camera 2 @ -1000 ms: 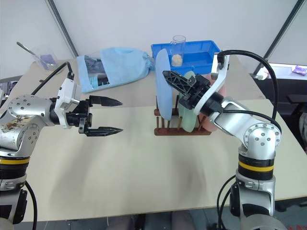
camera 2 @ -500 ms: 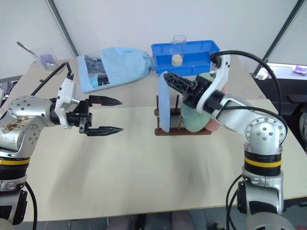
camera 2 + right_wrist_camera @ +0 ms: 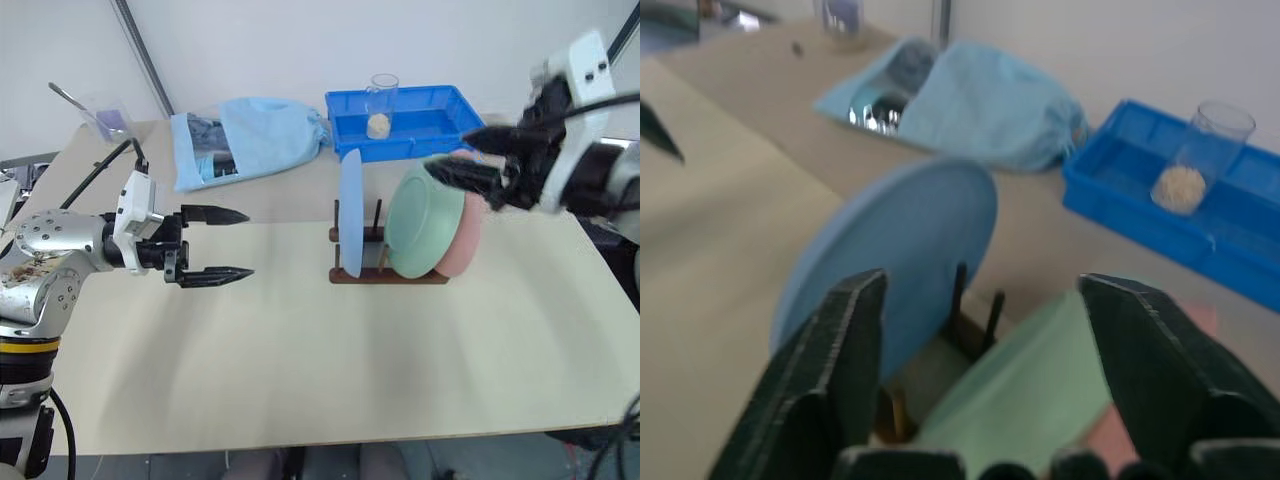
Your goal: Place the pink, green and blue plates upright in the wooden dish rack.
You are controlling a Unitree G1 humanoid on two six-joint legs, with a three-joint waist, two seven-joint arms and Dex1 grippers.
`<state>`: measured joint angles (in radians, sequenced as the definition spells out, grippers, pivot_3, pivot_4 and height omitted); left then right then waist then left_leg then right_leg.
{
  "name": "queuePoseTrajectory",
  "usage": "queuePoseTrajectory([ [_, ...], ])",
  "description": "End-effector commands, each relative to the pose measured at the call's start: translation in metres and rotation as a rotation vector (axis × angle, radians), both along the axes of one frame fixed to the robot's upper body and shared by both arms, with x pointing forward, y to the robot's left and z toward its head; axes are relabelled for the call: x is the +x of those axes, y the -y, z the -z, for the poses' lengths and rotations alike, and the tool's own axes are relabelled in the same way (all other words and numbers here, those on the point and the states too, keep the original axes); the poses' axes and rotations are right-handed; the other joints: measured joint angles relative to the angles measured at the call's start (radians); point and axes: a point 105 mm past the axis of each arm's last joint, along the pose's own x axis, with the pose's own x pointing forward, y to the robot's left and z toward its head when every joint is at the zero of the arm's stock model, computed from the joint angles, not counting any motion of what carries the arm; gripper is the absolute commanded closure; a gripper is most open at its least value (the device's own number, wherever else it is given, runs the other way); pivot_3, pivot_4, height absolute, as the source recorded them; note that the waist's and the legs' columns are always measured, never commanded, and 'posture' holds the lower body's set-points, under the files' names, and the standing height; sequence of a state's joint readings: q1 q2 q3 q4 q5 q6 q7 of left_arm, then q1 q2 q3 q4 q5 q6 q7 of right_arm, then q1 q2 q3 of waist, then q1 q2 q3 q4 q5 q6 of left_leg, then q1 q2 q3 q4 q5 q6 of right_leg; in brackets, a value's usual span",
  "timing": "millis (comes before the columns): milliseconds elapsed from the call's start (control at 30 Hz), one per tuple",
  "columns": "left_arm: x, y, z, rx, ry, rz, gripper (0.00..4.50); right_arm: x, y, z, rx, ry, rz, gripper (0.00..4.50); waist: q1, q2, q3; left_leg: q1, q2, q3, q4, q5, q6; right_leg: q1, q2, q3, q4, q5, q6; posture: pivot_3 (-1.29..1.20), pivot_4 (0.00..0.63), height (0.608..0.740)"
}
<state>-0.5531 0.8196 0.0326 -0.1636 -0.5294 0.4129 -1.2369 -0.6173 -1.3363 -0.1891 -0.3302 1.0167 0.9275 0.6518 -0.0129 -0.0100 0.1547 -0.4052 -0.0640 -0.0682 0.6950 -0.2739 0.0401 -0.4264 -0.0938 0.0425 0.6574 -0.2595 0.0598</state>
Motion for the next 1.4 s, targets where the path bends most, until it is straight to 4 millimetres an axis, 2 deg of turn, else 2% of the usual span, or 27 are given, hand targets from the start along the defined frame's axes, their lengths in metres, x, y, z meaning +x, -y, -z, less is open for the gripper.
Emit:
queuePoseTrajectory([
  [33,-0.003,0.002,-0.011,0.005,0.073,0.017,0.00,-0.014,0.002,0.000,-0.208,0.048,-0.071,2.58,0.000,0.000,0.000,0.001,0.001,0.001,0.000,0.000,0.000,0.001,0.000,0.000,0.000,0.000,0.000,0.00,0.150,0.740],
  [200,-0.004,0.007,-0.010,0.001,0.079,0.028,0.00,-0.006,0.012,0.022,-0.361,0.064,-0.052,4.25,-0.002,0.000,0.000,0.004,0.003,0.006,0.000,0.000,0.000,0.001,0.000,0.001,0.001,0.000,0.000,0.00,0.150,0.740],
  [233,-0.004,0.007,-0.010,0.001,0.079,0.030,0.00,-0.004,0.013,0.025,-0.378,0.074,-0.047,4.46,-0.001,0.000,0.000,0.004,0.003,0.007,0.000,0.000,0.000,0.001,0.000,0.002,0.001,0.000,0.000,0.00,0.150,0.740],
  [467,-0.005,0.010,-0.011,-0.005,0.085,0.036,0.00,0.014,0.014,0.037,-0.483,0.129,-0.033,4.46,0.000,0.000,0.000,0.003,0.003,0.008,0.000,0.000,-0.001,-0.002,-0.001,0.002,0.001,0.000,0.000,0.00,0.150,0.740],
  [700,-0.007,0.011,-0.013,-0.011,0.087,0.038,0.00,0.020,0.013,0.040,-0.544,0.153,-0.040,4.46,0.002,0.000,0.000,0.001,0.003,0.008,0.000,0.000,-0.001,-0.003,-0.001,0.002,0.001,0.000,0.000,0.00,0.150,0.740],
  [967,-0.006,0.012,-0.015,-0.014,0.090,0.037,0.00,0.017,-0.011,0.032,-0.436,0.197,-0.116,4.46,0.001,0.000,0.000,0.001,0.003,0.008,0.000,0.000,-0.001,-0.004,-0.001,0.002,0.003,0.000,0.000,0.00,0.150,0.740],
  [1267,-0.004,0.010,-0.015,-0.011,0.090,0.029,0.00,0.018,-0.014,0.018,-0.413,0.250,-0.110,4.46,0.002,0.000,0.000,0.001,0.003,0.008,0.000,0.000,-0.001,-0.004,-0.001,0.002,0.003,0.000,0.000,0.00,0.150,0.740],
  [1400,0.000,0.004,-0.015,0.000,0.104,-0.011,0.00,0.019,-0.008,0.009,-0.404,0.270,-0.077,4.46,0.001,0.000,0.000,0.001,0.003,0.008,0.000,0.000,-0.001,-0.004,-0.001,0.002,0.003,0.000,0.000,0.00,0.150,0.740],
])
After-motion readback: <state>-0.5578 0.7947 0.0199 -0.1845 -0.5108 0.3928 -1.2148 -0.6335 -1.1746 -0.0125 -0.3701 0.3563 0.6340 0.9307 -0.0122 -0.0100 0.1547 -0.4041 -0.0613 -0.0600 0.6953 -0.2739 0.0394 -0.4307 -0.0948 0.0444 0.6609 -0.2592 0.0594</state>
